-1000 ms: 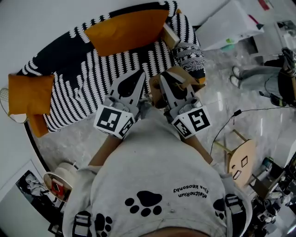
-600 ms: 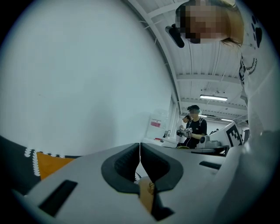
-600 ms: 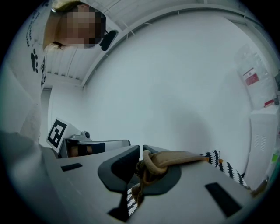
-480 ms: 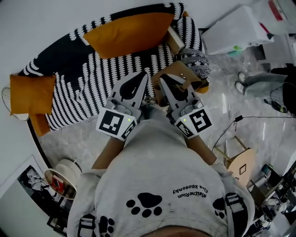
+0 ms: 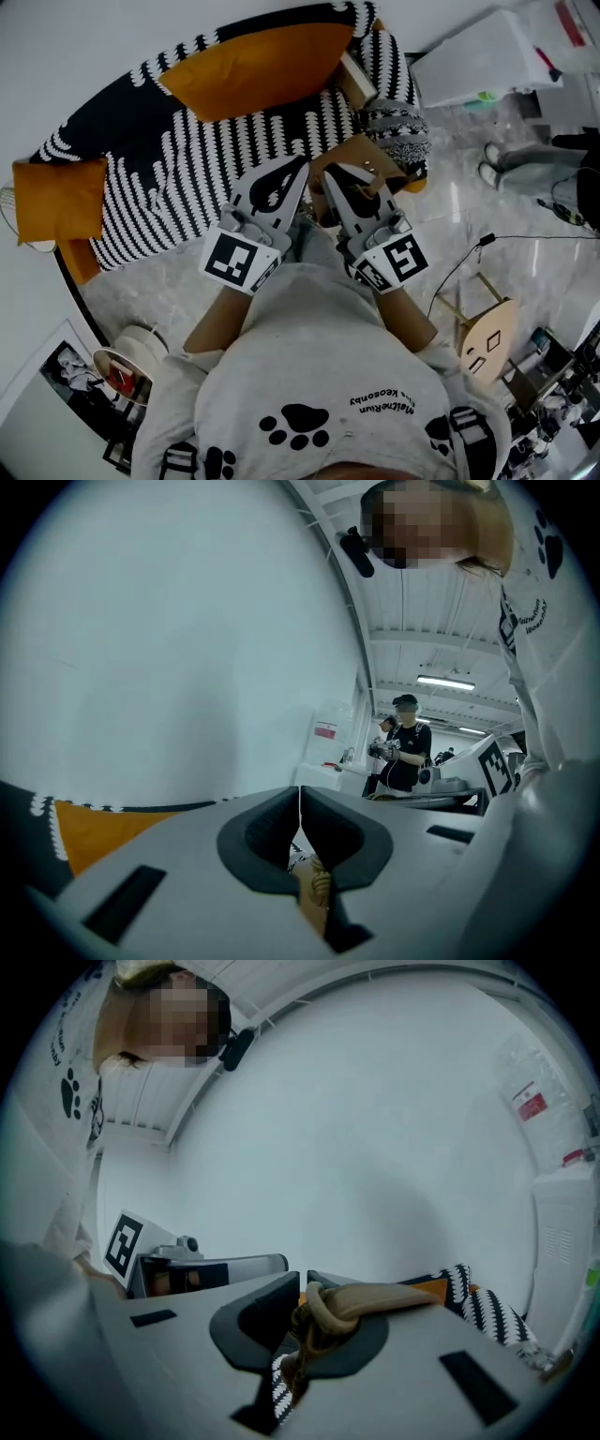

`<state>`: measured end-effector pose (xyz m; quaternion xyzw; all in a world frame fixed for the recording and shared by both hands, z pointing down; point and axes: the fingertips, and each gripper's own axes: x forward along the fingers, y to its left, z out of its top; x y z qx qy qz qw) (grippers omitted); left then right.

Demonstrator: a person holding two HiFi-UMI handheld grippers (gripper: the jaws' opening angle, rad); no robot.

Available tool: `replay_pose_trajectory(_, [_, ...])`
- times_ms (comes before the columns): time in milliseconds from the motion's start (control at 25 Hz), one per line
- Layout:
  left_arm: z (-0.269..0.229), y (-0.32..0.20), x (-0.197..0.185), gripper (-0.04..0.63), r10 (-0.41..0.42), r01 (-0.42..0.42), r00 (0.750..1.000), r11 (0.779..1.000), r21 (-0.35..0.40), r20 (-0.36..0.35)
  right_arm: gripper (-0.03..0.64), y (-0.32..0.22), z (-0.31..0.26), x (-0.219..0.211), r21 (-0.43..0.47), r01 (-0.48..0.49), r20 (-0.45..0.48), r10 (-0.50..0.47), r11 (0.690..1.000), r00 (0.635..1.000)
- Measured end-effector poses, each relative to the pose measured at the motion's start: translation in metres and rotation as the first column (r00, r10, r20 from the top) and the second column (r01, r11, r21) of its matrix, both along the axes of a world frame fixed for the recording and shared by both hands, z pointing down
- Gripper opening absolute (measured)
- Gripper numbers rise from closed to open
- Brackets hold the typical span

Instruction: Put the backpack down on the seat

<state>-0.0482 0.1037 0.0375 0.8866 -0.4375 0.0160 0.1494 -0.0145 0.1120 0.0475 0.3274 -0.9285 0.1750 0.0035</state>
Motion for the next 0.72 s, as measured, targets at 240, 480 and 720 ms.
replay_pose_trajectory(240, [0.027, -0.019, 0.012, 0.020, 0.035, -0.034, 0.998, 0.999, 0.021, -0.051, 0.051, -0.005, 0.031, 0.005, -0.031, -0.006, -0.019, 0.006, 0.999, 1.000])
replay_pose_trajectory(480, [0.063, -0.035, 0.005, 0.020, 0.050, -0.050, 0.996, 0.999, -0.003, -0.075, 0.049, -0.018, 0.062, -0.001, -0.045, -0.009, -0.033, 0.008, 0.999, 0.999])
replay_pose_trajectory(720, [0.108, -0.042, 0.004, 0.020, 0.075, -0.077, 0.995, 0.996, -0.041, -0.065, 0.050, -0.034, 0.100, -0.003, -0.053, -0.011, -0.047, 0.009, 0.999, 0.999])
